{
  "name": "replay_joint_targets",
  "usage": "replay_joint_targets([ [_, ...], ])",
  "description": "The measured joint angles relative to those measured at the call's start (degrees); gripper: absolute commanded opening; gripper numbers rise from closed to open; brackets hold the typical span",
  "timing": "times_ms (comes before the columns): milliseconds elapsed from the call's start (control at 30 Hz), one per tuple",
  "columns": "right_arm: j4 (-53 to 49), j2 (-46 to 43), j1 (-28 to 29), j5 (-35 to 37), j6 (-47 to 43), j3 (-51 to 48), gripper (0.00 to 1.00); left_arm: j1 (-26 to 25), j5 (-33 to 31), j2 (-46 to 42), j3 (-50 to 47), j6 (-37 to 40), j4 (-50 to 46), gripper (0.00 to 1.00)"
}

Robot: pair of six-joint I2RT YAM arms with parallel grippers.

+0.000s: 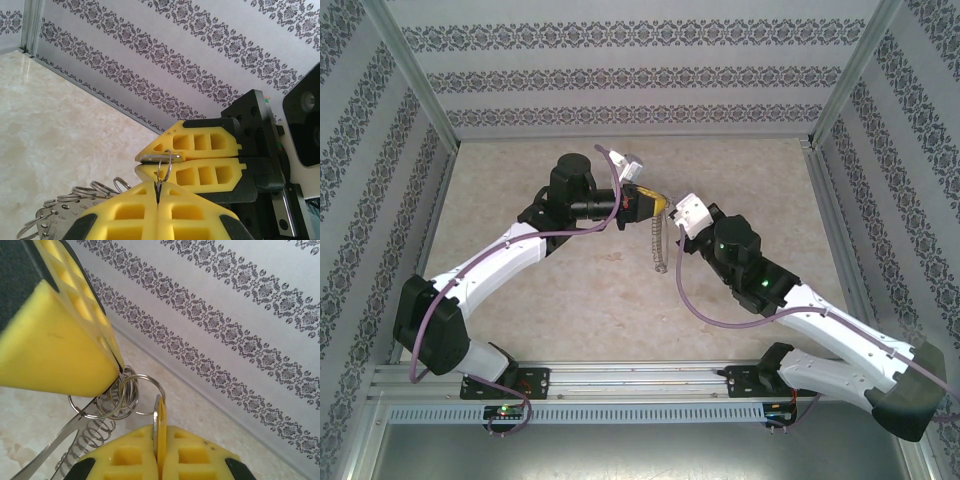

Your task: Put the keys on the keyring

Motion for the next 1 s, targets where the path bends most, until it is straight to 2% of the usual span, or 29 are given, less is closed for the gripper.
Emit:
replay_joint_targets([
  [467, 0.52, -2.8, 0.0, -2.1, 0.72, -2.01, 0.0, -0.24, 0.7, -0.35, 0.0, 0.42, 0.0, 0.0],
  [733, 1.42, -4.81, 0.02, -4.11, 2.99, -3.34, 0.0, 0.44, 3.93, -0.33, -1.05, -3.37, 4.17, 0.0],
  [1000, 2.58, -6.1, 0.52, -5.62, 5.99, -4.59, 0.0, 0.52, 4.55, -0.28, -1.49, -6.4, 5.88, 0.0],
])
